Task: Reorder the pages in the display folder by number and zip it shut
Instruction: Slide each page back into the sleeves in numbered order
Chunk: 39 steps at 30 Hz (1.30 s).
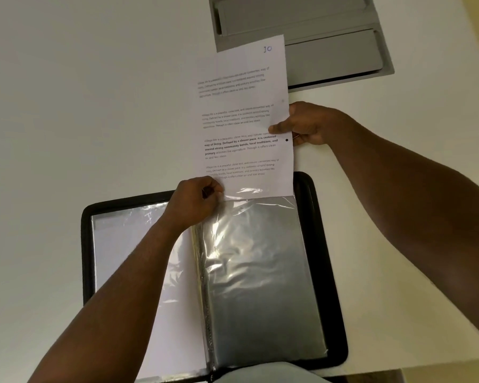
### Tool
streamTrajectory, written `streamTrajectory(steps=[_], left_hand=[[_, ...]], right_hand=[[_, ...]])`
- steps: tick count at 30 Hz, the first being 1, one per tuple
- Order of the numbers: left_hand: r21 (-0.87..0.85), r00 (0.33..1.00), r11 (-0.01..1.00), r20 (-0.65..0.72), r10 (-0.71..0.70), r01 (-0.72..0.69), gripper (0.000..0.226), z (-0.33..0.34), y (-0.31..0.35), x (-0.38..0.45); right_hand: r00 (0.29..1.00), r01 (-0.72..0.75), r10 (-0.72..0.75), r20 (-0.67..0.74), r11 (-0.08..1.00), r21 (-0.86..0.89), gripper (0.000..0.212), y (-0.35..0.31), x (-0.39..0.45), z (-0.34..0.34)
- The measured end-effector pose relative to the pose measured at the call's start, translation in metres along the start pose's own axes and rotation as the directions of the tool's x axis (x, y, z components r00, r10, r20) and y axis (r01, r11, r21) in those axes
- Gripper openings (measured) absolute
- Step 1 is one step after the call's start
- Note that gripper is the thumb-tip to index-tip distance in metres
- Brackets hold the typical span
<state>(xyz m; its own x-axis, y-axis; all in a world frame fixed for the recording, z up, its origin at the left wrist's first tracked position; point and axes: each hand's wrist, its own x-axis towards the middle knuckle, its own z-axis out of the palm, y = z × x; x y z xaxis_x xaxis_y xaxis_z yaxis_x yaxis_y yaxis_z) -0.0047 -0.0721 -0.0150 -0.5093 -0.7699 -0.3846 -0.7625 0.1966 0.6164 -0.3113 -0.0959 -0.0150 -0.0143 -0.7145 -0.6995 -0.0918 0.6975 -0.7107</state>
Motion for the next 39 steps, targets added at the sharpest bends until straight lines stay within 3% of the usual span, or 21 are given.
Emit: streamTrajectory(steps=[11, 17, 21, 25, 29, 37, 39], left_hand=[[-0.008, 0.999, 1.000, 0.024, -0.023, 0.023, 0.017, -0.006, -0.006, -0.001], [-0.006, 0.999, 1.000, 0.054, -0.006, 0.006, 0.014, 0.004, 0.000, 0.001], [-0.002, 0.997, 1.000, 0.082, 0.006, -0.006, 0.012, 0.012, 0.008, 0.006], [-0.021, 0.988, 0.999, 0.151, 0.044, -0.042, 0.021, 0.027, 0.031, 0.012], [0.001, 0.975, 0.997, 0.209, 0.081, -0.083, 0.007, 0.038, 0.050, 0.018], [0.001, 0.962, 0.995, 0.255, 0.099, -0.103, 0.004, 0.033, 0.059, 0.014], [0.001, 0.957, 0.992, 0.263, 0.121, -0.125, 0.003, 0.030, 0.060, 0.011]], right_hand=[[0.999, 0.017, -0.020, 0.038, 0.997, 0.075, 0.036, 0.007, 0.004, -0.017], [0.997, 0.063, -0.072, 0.025, 0.966, 0.252, 0.076, 0.006, 0.010, 0.004], [0.997, 0.057, -0.069, 0.037, 0.960, 0.273, 0.053, 0.011, 0.013, 0.019], [0.998, 0.051, -0.062, 0.016, 0.918, 0.393, 0.051, 0.017, 0.015, 0.029], [0.998, 0.068, -0.060, -0.031, 0.867, 0.494, 0.050, 0.020, 0.013, 0.030], [0.975, 0.200, -0.067, -0.210, 0.668, 0.717, 0.042, 0.028, 0.005, 0.025], [0.976, 0.204, -0.078, -0.205, 0.669, 0.715, 0.040, 0.030, 0.004, 0.026]])
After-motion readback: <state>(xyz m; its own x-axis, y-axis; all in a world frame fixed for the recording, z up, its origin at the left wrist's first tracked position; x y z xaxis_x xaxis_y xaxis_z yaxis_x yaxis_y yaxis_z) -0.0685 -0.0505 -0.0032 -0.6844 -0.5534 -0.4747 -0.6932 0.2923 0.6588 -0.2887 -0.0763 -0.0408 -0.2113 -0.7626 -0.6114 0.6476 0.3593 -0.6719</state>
